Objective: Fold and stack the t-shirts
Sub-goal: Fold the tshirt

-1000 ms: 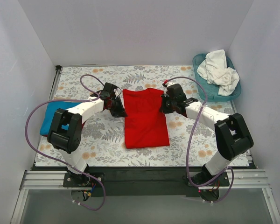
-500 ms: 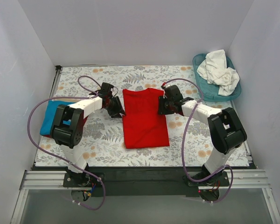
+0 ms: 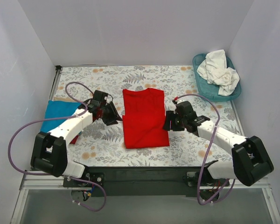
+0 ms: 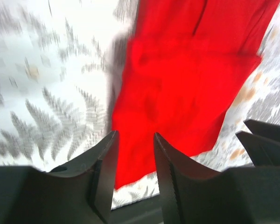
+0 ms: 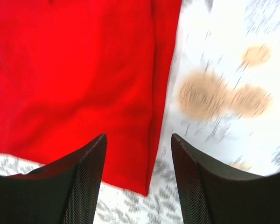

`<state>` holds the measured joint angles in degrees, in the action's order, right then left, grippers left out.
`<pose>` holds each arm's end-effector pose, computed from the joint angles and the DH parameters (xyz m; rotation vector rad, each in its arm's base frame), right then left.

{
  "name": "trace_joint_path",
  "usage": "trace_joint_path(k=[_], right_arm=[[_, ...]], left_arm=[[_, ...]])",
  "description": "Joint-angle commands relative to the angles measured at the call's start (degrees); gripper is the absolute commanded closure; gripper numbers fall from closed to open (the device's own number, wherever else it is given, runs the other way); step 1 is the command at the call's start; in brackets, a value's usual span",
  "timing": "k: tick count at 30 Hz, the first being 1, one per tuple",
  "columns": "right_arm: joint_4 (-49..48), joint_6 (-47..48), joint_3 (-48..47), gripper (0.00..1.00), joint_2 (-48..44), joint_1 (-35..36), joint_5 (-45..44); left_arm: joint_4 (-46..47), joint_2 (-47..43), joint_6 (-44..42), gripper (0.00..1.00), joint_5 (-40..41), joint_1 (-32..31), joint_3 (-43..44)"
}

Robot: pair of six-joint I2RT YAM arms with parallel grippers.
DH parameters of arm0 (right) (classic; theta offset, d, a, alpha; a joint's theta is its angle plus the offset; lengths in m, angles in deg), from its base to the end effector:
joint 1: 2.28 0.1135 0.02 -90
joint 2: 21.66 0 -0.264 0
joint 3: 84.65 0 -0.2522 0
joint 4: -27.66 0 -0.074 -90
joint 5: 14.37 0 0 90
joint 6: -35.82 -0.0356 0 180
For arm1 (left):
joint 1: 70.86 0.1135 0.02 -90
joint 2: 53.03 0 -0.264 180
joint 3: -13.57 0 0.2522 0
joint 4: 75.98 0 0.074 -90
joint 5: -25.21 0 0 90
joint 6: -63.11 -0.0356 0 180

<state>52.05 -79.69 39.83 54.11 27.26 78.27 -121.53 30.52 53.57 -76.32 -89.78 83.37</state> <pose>0.2338 0.1344 0.2051 -0.1079 2.4079 0.5147 0.2729 -0.1011 0.2223 -1.3863 2.4822 -0.7805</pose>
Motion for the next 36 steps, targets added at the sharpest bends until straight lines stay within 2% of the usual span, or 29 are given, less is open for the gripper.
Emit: trace_joint_path(k=[1,6,13,14,16,21,24,28,31,36], right_arm=[[2.02,-4.53,6.49,0.37,-3.42,2.71,2.82],[2.11,-7.61,10.64,0.37,-6.86,4.82,2.82],[0.62,-10.43,12.14,0.39,-4.84,7.11,2.9],[0.7,-10.6,12.31,0.42,-4.58,7.11,2.9],[0.53,-11.04,13.19,0.56,-4.84,7.2,2.29],[0.53,-11.31,14.33,0.79,-5.89,7.11,1.67],[0.62,-11.57,15.13,0.91,-6.42,7.11,1.59],[0.62,-11.66,16.0,0.97,-7.65,7.11,1.5],[0.88,-11.75,16.53,0.99,-8.61,7.11,1.58],[1.76,-12.1,18.29,0.99,-10.72,7.11,2.02]], left_arm=[[-1.61,-5.48,6.0,0.67,0.19,-4.88,-6.27],[-0.56,-8.92,12.43,0.67,0.54,-9.03,-15.66],[3.66,-10.69,15.77,0.64,-2.96,-12.45,-20.86],[5.75,-10.08,16.03,0.64,-3.84,-12.55,-21.31],[7.7,-9.63,16.82,0.64,-5.77,-13.16,-22.27],[11.4,-8.84,17.53,0.65,-7.89,-13.34,-23.42],[11.75,-8.4,17.62,0.65,-8.24,-13.43,-23.86],[10.44,-9.62,17.88,0.68,-7.99,-13.43,-24.39],[6.75,-13.04,18.58,0.73,-4.21,-13.43,-24.48],[2.17,-15.95,19.38,0.95,-2.62,-13.34,-24.04]])
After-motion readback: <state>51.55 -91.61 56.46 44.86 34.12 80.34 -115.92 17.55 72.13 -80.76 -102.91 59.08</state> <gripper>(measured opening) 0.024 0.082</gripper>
